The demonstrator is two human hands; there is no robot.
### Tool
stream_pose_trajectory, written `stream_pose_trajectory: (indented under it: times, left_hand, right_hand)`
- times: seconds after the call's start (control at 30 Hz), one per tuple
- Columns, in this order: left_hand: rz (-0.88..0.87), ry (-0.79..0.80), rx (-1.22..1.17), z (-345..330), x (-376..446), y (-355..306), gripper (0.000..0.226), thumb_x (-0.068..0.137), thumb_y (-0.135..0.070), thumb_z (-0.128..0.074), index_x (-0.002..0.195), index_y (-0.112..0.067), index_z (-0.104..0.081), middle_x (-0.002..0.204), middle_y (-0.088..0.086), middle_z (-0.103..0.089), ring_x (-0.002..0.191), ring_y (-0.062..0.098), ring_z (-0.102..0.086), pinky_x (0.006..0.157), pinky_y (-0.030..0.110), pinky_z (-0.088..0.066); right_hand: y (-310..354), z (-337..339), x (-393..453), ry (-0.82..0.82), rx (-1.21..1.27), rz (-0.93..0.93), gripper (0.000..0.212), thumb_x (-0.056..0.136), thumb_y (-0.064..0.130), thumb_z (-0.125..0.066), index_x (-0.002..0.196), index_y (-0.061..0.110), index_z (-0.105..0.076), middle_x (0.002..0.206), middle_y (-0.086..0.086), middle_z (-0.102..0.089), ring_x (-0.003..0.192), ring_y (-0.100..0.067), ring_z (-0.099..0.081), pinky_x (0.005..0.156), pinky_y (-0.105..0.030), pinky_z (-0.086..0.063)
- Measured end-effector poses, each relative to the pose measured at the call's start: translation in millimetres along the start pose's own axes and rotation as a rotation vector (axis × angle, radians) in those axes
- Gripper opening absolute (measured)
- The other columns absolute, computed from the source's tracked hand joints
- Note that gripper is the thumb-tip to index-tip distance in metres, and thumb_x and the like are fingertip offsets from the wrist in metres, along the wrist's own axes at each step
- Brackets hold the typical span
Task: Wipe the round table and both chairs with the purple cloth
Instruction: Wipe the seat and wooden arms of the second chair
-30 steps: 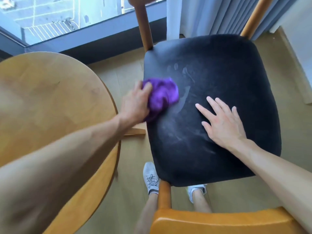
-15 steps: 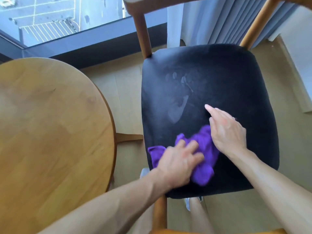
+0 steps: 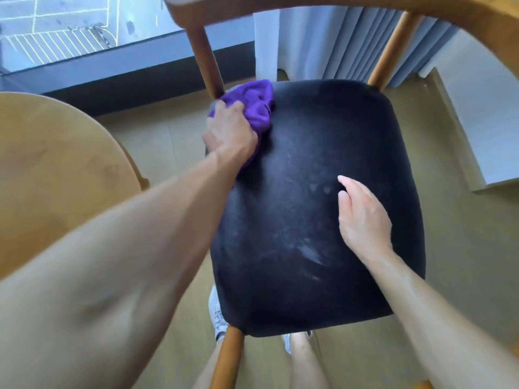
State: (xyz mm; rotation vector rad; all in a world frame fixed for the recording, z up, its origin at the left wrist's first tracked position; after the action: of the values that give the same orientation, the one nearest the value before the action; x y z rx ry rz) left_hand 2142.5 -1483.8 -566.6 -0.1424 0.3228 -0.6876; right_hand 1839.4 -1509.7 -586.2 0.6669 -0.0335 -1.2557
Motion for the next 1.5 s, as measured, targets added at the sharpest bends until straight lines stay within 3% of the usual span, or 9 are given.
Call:
stream_pose_trajectory:
  times: [0.13,0.23,0.33,0.43,0.6,0.77,1.2,1.33,1.5]
  left_hand:
    - [-0.297,0.003,0.060,-37.8,-108.8,-65.3,0.029,0.080,-0.017,-0.059,0.109,-0.024,-0.058,0.120,0.005,-0.048,0.102,0.035,-0.053,0.061,0.038,-0.038]
    - [-0.560,0.256,0.035,-90.9,-220.9,-97.6,0.039,0.068,-0.023,-0.070,0.104,-0.029,-0.058,0.114,0.000,-0.047,0.091,0.029,-0.054,0.048,0.032,-0.030]
    - [-0.894,0.489,0.112,-124.8,-294.4,-102.2,0.032,0.065,-0.032,-0.075,0.094,-0.031,-0.062,0.104,-0.002,-0.049,0.080,0.025,-0.055,0.044,0.028,-0.029]
    - [-1.027,0.444,0.156,-110.0,-268.7,-86.2,0.012,0.086,-0.030,-0.059,0.098,-0.031,-0.060,0.111,0.002,-0.050,0.091,0.029,-0.055,0.048,0.031,-0.033]
    - [-0.701,0.023,0.200,-31.1,-104.4,-25.6,0.022,0.086,-0.029,-0.055,0.109,-0.029,-0.053,0.116,0.007,-0.046,0.096,0.035,-0.056,0.053,0.038,-0.042]
    - [-0.199,-0.016,0.136,2.6,-13.9,34.1,0.033,0.080,-0.017,-0.059,0.112,-0.026,-0.057,0.119,0.011,-0.044,0.100,0.042,-0.057,0.079,0.050,-0.052]
    - [-0.885,0.343,0.099,-85.8,-233.6,-69.1,0.033,0.081,-0.033,-0.043,0.111,-0.033,-0.056,0.115,-0.002,-0.048,0.089,0.026,-0.052,0.044,0.029,-0.031]
    - [-0.533,0.127,0.045,-38.7,-115.9,17.4,0.037,0.081,-0.030,-0.060,0.116,-0.033,-0.050,0.120,0.002,-0.044,0.101,0.033,-0.058,0.065,0.042,-0.054]
    - [-0.044,0.033,0.014,-1.4,-22.5,104.4,0.044,0.081,-0.010,-0.058,0.122,-0.027,-0.053,0.123,0.013,-0.042,0.104,0.043,-0.056,0.089,0.049,-0.050]
  right_hand:
    - [-4.5,2.3,4.1,0.030,0.163,-0.066,0.046,0.105,0.038,-0.029,0.147,0.030,-0.046,0.152,0.013,-0.044,0.141,-0.009,-0.038,0.113,-0.033,-0.031]
    - [-9.0,8.7,5.9,0.019,0.325,-0.073,0.044,0.107,0.036,-0.029,0.145,0.027,-0.048,0.149,0.012,-0.049,0.139,-0.008,-0.041,0.113,-0.025,-0.028]
    - [-8.2,7.3,6.9,0.041,0.323,-0.053,0.042,0.106,0.032,-0.032,0.141,0.024,-0.053,0.145,0.012,-0.053,0.136,-0.005,-0.043,0.105,-0.014,-0.026]
    - [-5.5,5.7,6.4,0.031,0.269,-0.014,0.039,0.106,0.028,-0.035,0.137,0.020,-0.058,0.143,0.007,-0.055,0.133,-0.007,-0.044,0.099,-0.009,-0.024]
    - [-10.8,7.1,7.5,0.062,0.302,-0.046,0.041,0.106,0.030,-0.033,0.138,0.022,-0.058,0.144,0.010,-0.053,0.135,-0.006,-0.042,0.102,-0.013,-0.024]
    - [-9.1,4.7,6.6,0.061,0.259,-0.045,0.043,0.105,0.035,-0.031,0.141,0.026,-0.053,0.147,0.013,-0.048,0.136,-0.006,-0.040,0.101,-0.018,-0.026]
    - [-1.9,-15.0,0.6,0.051,0.053,0.047,0.045,0.102,0.041,-0.040,0.146,0.033,-0.045,0.154,0.004,-0.033,0.141,-0.019,-0.031,0.113,-0.043,-0.033]
    - [-0.2,-20.9,-3.9,0.094,-0.095,0.066,0.055,0.097,0.032,-0.055,0.150,0.030,-0.039,0.159,0.001,-0.024,0.145,-0.021,-0.024,0.113,-0.044,-0.030]
    - [2.8,-23.7,-7.4,0.104,-0.141,0.049,0.069,0.091,0.019,-0.063,0.152,0.030,-0.033,0.161,0.000,-0.017,0.148,-0.021,-0.018,0.115,-0.043,-0.027]
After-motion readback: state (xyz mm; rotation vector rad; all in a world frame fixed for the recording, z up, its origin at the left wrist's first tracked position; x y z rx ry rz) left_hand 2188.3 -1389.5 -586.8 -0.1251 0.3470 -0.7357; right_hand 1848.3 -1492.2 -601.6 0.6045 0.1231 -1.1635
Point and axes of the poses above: each hand's wrist, its own x-axis towards the middle knuckle, its own z-axis out of the back of the hand, y = z × x, the point moved 10 cm from there along x, towards the middle knuckle
